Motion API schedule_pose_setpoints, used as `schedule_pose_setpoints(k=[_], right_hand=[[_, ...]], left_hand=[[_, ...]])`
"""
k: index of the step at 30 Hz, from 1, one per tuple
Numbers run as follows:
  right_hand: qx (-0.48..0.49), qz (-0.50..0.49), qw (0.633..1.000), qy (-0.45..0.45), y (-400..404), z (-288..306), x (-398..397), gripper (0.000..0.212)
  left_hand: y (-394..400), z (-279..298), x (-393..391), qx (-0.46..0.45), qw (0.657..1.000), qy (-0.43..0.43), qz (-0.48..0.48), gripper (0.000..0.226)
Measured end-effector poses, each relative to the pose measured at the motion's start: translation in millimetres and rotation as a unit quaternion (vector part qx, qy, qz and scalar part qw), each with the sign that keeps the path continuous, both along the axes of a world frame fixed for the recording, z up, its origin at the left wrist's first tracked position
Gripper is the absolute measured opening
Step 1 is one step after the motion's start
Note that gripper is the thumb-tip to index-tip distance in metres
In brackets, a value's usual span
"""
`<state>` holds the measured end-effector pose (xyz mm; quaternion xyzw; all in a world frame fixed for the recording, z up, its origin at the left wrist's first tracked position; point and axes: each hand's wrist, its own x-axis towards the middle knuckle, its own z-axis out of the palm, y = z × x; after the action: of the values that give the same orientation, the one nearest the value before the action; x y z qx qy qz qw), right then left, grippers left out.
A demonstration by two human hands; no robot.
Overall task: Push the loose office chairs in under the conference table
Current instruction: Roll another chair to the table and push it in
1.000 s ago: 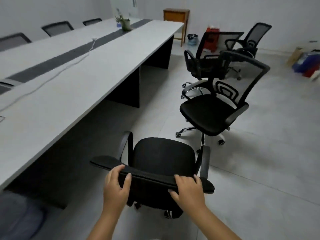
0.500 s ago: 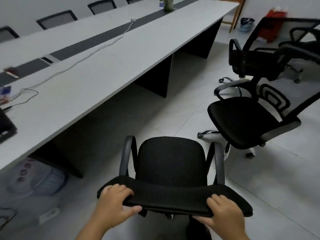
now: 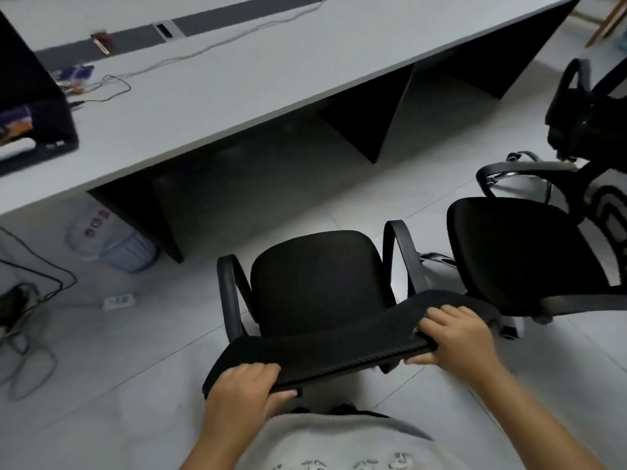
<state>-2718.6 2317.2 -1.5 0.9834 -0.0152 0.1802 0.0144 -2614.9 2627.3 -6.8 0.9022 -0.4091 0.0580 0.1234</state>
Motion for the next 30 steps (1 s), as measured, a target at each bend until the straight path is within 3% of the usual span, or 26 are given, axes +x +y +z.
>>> schedule_pose_setpoints(k=[10,16,23,30], right_hand=[[-0.011,0.077,0.996,-0.039,-23,1,54,0.073],[-0.027,0.099,0.994,-0.043,-24,3,85,0.058],[-0.032,0.085,0.996,-0.019,-5,2,134,0.058],[-0.01,0.096,0.995,-0.019,24,2,205,0.057]], left_hand=[[-16,0,14,0.001,0.993,-0.096,0.076,0.074],[-18,1,29,0.01,0.991,-0.103,0.081,0.076],[-2,7,72,0.05,0.989,-0.088,0.108,0.078],[24,4,143,0.03,0.985,-0.116,0.125,0.076]])
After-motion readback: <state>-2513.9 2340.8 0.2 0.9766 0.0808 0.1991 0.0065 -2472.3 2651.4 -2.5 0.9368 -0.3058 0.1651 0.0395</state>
